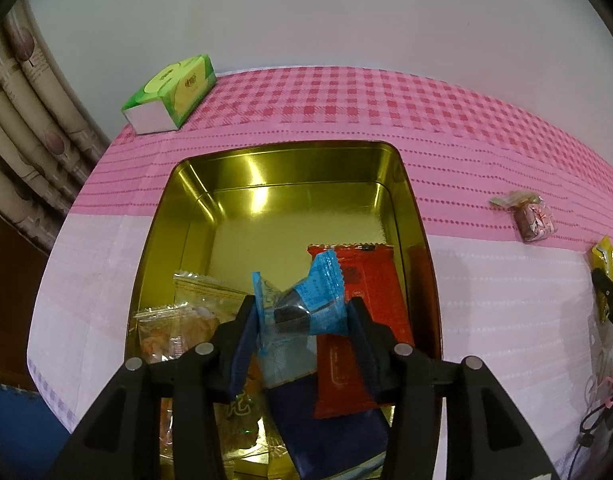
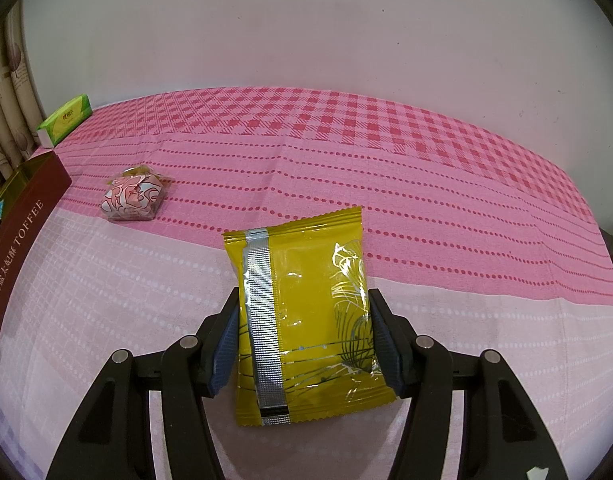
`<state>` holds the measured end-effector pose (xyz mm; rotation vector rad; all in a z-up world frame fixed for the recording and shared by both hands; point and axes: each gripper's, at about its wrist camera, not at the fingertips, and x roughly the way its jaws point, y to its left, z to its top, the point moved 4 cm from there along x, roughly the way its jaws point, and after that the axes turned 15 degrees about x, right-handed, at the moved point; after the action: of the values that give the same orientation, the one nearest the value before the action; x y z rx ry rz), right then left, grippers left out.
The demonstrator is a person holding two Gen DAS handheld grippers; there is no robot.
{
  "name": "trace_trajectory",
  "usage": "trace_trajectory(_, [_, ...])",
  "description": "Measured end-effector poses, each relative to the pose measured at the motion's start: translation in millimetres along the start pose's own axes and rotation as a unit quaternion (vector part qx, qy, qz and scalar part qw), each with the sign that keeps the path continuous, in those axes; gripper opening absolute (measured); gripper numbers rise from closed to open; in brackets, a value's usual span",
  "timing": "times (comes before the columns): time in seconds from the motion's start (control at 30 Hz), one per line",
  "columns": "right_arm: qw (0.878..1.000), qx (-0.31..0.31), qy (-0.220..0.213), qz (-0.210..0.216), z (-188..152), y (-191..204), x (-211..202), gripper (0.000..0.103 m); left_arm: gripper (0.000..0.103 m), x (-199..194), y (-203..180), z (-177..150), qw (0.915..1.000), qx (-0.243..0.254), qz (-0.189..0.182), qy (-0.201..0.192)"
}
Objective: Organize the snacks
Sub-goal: 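Carry the blue candy into the tin and open the left tool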
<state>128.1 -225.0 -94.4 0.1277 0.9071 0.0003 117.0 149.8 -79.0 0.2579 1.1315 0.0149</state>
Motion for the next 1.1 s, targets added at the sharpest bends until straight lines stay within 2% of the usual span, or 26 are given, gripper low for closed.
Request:
trace_trajectory(0.5, [1.000, -0.001, 0.000, -0.001, 0.1, 0.2, 0.8, 0.055, 0.054, -4.8, -2.4, -2.5, 0.9999, 0.011, -0.008, 0.004])
trace_trajectory(1.0, [1.000, -0.005, -0.001, -0.004, 1.1, -0.5, 0.7, 0.055, 0.054, -33.5, 3.4, -6.5, 0.9995, 0.017, -0.010, -0.026])
trace_trajectory(1.1, [1.000, -0.006, -0.002, -0.005, 0.9, 0.0, 0.6, 0.055, 0.054, -41.6, 7.2, -10.8, 0.9993, 0.016, -0.001, -0.035])
